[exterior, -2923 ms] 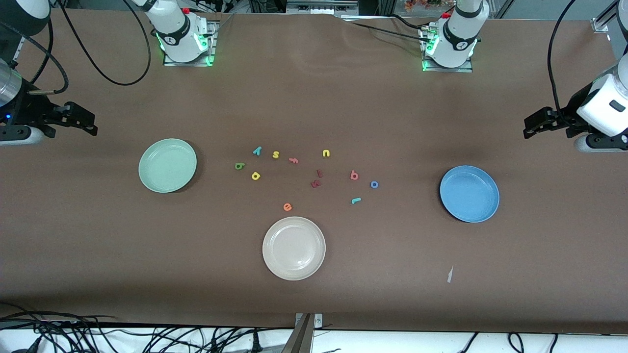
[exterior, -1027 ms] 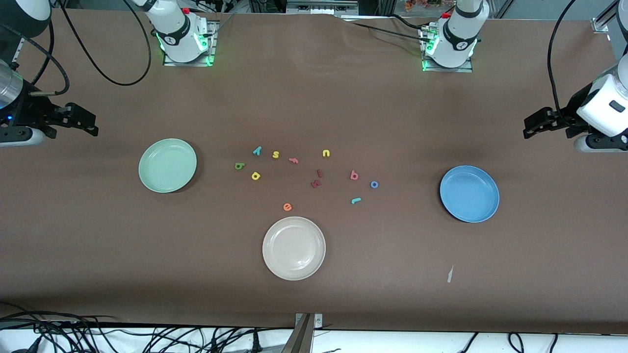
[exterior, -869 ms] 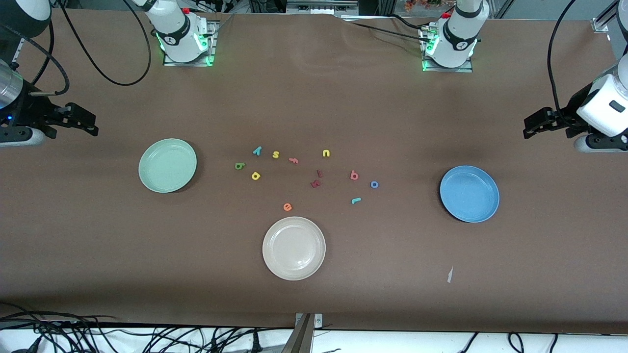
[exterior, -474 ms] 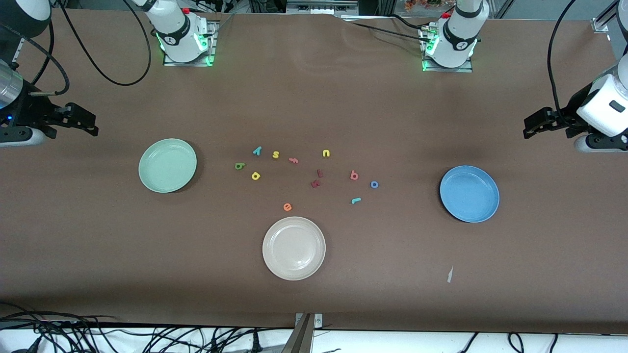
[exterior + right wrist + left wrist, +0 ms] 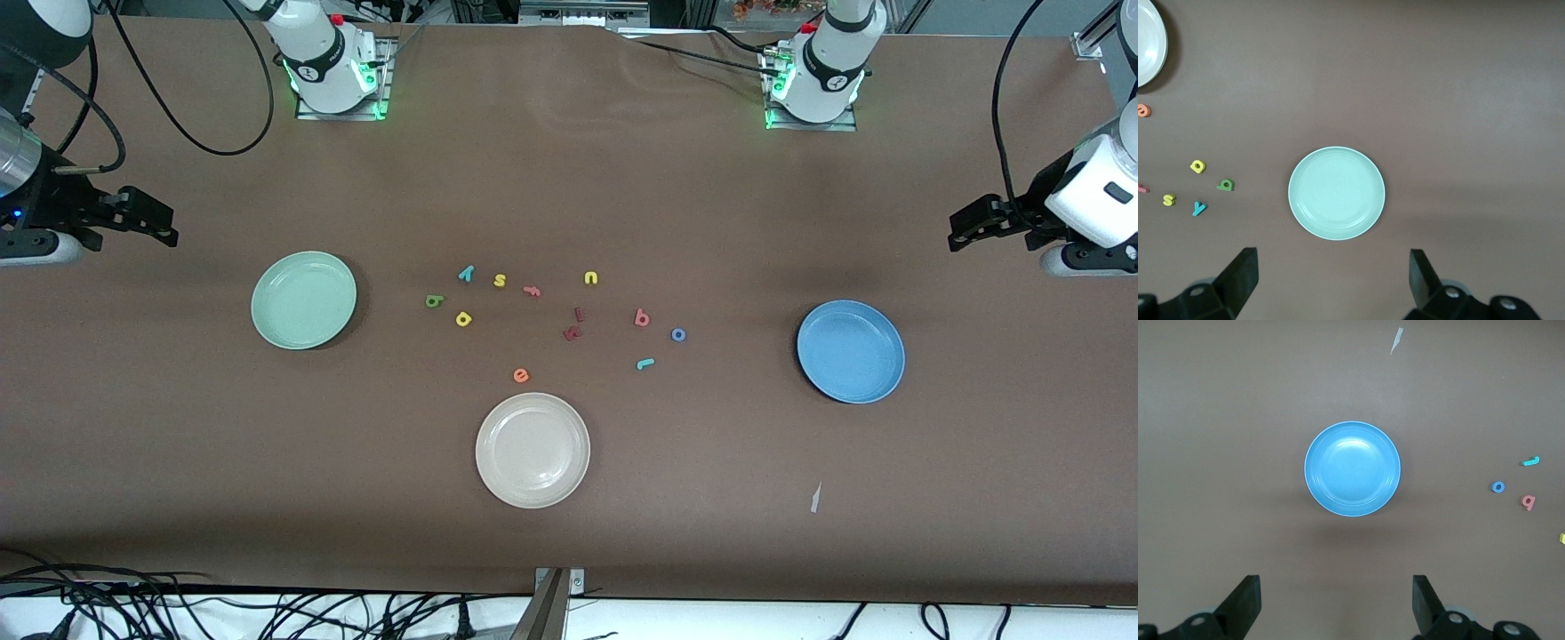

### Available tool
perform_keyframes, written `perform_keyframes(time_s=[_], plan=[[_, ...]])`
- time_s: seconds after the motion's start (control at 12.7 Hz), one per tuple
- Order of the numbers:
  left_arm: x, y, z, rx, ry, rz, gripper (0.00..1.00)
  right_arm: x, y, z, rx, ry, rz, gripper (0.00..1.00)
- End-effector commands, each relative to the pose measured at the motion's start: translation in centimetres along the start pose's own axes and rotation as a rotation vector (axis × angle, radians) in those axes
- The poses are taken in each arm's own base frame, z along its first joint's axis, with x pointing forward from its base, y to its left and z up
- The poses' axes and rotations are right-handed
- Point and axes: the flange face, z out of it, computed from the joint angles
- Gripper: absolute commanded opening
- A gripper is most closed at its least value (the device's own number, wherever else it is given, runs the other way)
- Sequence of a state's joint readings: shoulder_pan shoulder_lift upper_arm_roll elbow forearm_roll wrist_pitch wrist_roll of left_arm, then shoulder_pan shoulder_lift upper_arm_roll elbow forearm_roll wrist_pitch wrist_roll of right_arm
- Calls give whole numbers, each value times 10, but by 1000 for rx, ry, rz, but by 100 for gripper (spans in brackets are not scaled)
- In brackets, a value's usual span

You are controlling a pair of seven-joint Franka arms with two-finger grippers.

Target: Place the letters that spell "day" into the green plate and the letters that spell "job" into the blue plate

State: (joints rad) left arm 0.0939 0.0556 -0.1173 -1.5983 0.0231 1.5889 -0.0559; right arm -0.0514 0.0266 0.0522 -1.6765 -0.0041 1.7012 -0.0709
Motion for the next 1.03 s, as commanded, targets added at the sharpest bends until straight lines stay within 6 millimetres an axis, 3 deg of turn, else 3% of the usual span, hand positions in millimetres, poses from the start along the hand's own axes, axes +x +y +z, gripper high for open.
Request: perform_keyframes(time_s=[0.0,0.95], plan=[[-2,0,-2,-24,-2,4,100,0,1,-4,14,-2,16,100],[-2,-5,-3,-24,-2,32,100,0,1,-3,14,-3,16,100]])
